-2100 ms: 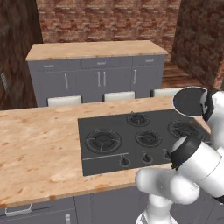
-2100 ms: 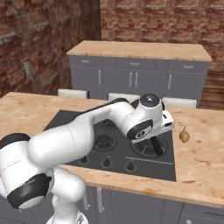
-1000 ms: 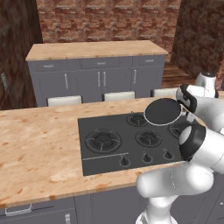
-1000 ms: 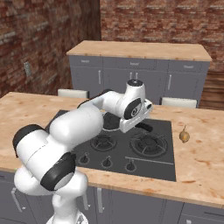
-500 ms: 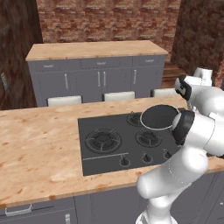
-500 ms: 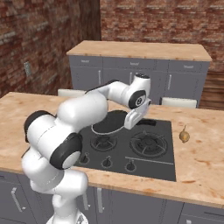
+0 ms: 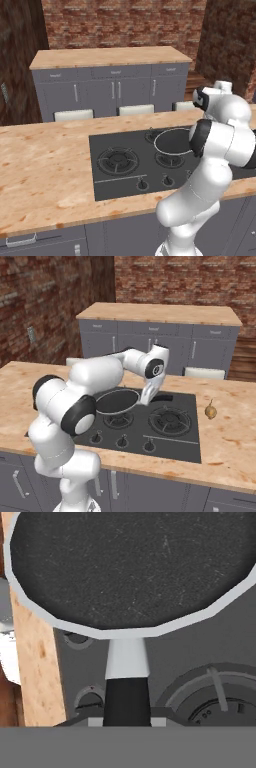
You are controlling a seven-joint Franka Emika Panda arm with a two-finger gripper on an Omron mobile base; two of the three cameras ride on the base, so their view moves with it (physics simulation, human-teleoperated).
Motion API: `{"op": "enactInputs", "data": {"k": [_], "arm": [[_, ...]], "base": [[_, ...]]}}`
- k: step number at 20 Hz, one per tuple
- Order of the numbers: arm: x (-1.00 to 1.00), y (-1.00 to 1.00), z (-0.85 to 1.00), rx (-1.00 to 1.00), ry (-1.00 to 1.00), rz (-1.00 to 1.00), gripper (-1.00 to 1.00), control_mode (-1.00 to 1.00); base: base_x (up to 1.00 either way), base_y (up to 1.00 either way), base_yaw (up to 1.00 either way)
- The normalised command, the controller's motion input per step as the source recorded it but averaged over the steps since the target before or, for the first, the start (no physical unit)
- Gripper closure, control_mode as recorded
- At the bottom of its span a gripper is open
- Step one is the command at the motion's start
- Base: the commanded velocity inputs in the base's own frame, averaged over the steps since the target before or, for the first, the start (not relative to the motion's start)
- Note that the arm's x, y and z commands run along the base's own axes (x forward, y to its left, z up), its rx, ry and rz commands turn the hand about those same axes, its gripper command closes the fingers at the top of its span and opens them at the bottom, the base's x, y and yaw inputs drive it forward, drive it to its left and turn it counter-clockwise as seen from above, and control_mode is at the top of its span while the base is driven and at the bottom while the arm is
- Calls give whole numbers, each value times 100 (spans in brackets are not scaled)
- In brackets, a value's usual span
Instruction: Place the pan on the front center burner on the stove. Then place the tomato and the onion in the pan and turn on the front center burner.
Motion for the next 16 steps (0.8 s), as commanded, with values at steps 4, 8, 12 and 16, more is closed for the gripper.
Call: {"op": "enactInputs", "data": {"k": [4, 8, 12, 16], "arm": [[0, 16, -17, 5, 1, 8, 100, -100], [0, 1, -17, 0, 0, 4, 100, -100], [10, 1, -20, 0, 0, 1, 100, -100], [23, 1, -17, 0, -1, 0, 100, -100]], "base": [[0, 0, 0], [0, 0, 0], [0, 0, 0], [0, 0, 0]]}}
